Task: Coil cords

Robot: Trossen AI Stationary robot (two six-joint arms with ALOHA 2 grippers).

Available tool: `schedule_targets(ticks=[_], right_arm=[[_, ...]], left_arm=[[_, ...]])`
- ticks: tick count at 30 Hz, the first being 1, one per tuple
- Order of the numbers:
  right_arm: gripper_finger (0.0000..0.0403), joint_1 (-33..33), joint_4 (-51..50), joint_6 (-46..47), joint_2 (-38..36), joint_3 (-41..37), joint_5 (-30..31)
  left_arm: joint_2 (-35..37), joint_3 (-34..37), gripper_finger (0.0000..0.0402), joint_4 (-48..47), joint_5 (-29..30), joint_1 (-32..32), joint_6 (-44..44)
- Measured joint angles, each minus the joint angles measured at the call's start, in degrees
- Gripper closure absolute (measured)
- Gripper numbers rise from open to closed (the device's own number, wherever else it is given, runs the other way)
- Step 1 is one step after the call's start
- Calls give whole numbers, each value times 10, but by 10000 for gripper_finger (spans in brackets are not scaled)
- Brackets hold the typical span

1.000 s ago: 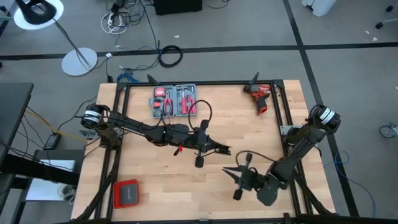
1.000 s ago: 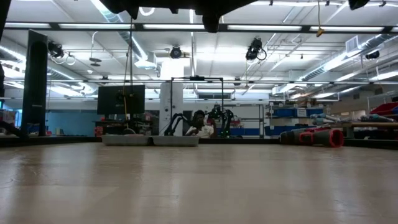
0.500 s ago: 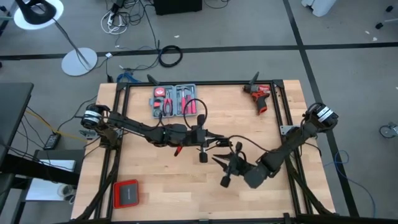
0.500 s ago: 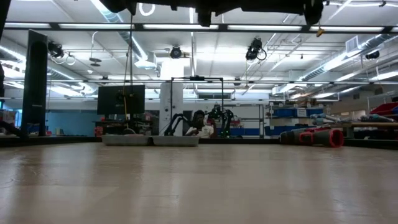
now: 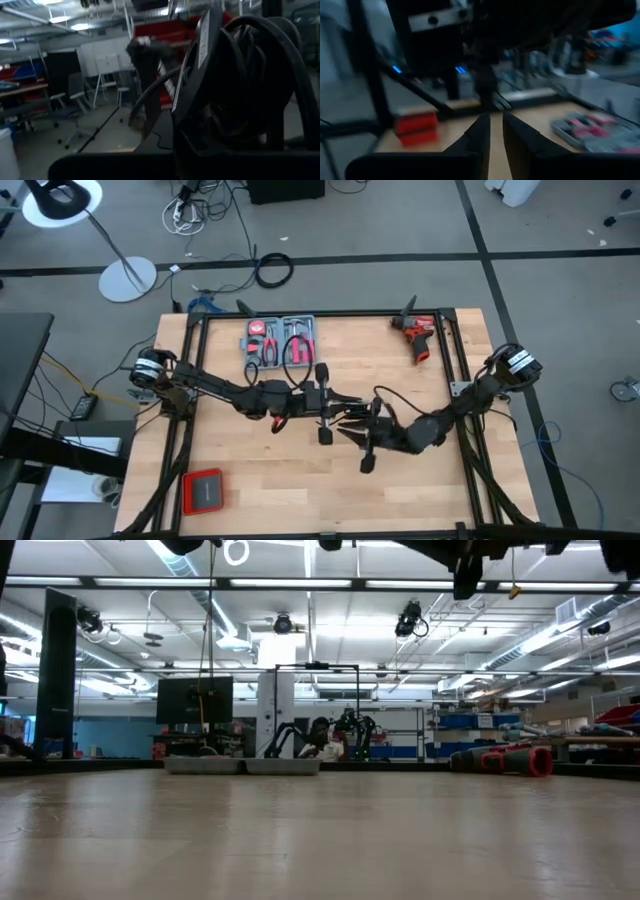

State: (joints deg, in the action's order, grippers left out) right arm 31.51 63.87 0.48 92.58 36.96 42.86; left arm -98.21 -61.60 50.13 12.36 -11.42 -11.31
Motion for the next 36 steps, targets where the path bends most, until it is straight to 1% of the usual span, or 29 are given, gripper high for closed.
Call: schedule_targets(ticks=[2,7,13,15,18,23,25,27,32,36], right_arm=[[352,-10,48,-6,0,-21,-29],[351,-42,52,2,9,-24,-95],[351,-68,93,-74,15,-1,-158],[351,-79,104,-84,15,4,-172],[352,-96,117,-75,15,6,-199],[352,-118,133,-48,15,6,-252],[353,-123,134,-39,15,6,-263],[353,-125,141,-37,15,7,-266],[353,-125,135,-75,15,33,-266],[354,-125,123,-96,15,46,-239]], left_arm=[[0,0,402,8,-1,-1,0],[0,0,402,42,0,-1,0],[0,-1,402,72,46,-1,0],[0,-2,402,79,58,-1,-3],[0,-2,402,89,78,-1,-5],[0,-7,402,90,88,0,-7],[0,-13,402,91,97,0,-20],[0,-20,402,90,121,-1,-38],[0,-34,402,87,153,-2,-64],[0,-35,402,91,181,-2,-66]])
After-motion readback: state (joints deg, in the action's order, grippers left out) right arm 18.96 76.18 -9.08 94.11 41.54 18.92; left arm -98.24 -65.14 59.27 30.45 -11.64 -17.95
